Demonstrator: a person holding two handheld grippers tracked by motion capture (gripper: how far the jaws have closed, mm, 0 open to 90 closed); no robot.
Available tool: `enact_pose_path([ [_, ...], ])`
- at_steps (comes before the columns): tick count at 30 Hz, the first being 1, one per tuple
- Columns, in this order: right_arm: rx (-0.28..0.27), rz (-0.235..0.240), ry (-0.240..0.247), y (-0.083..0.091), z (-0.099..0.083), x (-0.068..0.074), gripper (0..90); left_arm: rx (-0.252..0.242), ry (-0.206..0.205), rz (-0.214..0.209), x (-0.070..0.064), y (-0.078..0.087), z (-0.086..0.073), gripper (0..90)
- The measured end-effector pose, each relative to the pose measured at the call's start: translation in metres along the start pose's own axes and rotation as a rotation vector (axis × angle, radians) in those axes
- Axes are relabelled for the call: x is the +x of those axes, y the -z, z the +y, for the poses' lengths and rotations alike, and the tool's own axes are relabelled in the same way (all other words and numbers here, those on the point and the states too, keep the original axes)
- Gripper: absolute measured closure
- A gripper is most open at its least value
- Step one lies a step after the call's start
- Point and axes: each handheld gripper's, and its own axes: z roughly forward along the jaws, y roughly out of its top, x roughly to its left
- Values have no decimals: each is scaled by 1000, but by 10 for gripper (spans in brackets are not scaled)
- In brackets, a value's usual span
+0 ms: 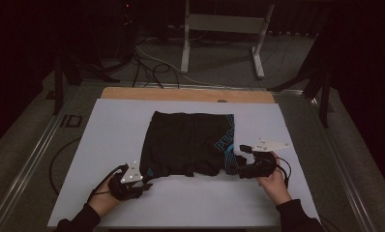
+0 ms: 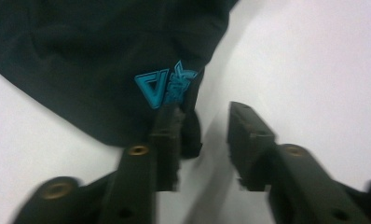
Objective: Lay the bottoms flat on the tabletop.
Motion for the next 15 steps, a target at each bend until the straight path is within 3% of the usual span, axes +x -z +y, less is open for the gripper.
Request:
enact_pose_path([
  [2,4,1,-1,0,0,0,136,11,-6,5,-1,1,0,766],
  [9,-1,-1,8,1,0,1,136,23,-42,47,-4,6,3,853],
  [15,-6,-10,7,4,1,1,136,-77,-57,68,-3,34,5,852],
])
